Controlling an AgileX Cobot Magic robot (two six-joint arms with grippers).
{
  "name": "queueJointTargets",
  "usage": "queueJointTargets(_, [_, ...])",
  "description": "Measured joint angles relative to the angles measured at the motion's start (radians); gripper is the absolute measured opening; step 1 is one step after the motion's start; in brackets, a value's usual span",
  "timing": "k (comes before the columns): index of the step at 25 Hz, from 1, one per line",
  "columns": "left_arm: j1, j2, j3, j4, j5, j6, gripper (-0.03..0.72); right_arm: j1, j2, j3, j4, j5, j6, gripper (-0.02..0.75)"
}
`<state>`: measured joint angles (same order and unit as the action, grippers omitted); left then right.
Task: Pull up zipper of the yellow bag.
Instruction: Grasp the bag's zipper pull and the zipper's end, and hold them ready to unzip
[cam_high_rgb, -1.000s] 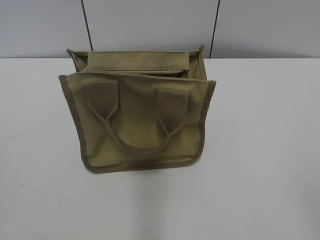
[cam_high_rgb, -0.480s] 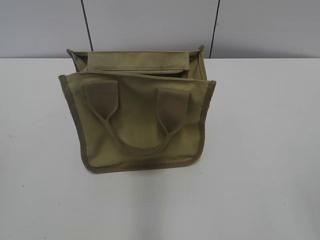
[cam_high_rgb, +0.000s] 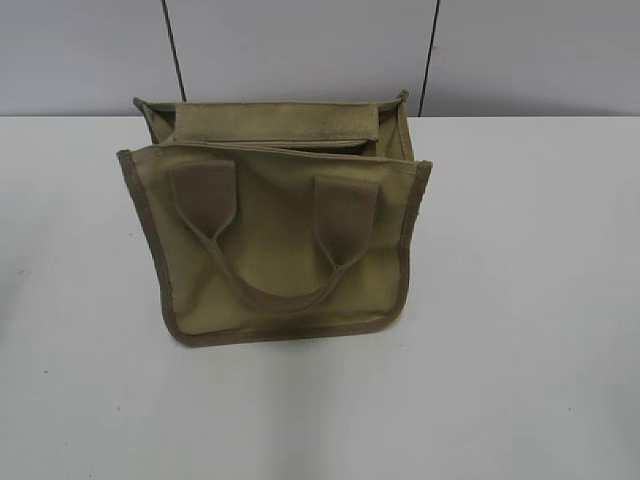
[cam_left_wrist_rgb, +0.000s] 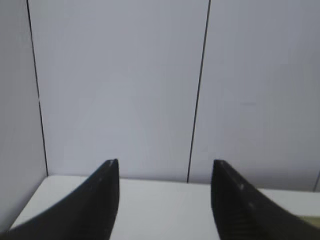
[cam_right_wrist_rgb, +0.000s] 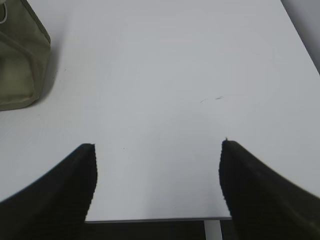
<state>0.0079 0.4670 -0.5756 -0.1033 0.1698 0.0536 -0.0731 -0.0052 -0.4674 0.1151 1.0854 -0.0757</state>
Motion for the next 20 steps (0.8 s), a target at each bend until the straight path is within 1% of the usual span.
queueJointTargets(3, [-0.022, 0.152, 0.039, -0.003, -0.222, 0.000, 0.407, 0.000, 0.000, 0.000, 0.000, 0.000, 0.000, 0.584])
queueJointTargets(8, [-0.117, 0.450, 0.135, 0.024, -0.543, 0.000, 0.350, 0.000, 0.000, 0.000, 0.000, 0.000, 0.000, 0.584])
queueJointTargets(12, [-0.177, 0.658, 0.178, 0.042, -0.667, -0.004, 0.314, 0.000, 0.000, 0.000, 0.000, 0.000, 0.000, 0.584])
queueJointTargets(13, [-0.183, 0.702, 0.182, 0.049, -0.689, -0.016, 0.309, 0.000, 0.000, 0.000, 0.000, 0.000, 0.000, 0.584])
queueJointTargets(15, [-0.186, 0.796, 0.183, 0.066, -0.738, -0.079, 0.305, 0.000, 0.000, 0.000, 0.000, 0.000, 0.000, 0.584])
queueJointTargets(18, [-0.186, 0.915, 0.183, 0.165, -0.818, -0.171, 0.303, 0.000, 0.000, 0.000, 0.000, 0.000, 0.000, 0.584])
queueJointTargets(20, [-0.186, 0.996, 0.183, 0.277, -0.885, -0.233, 0.303, 0.000, 0.000, 0.000, 0.000, 0.000, 0.000, 0.584])
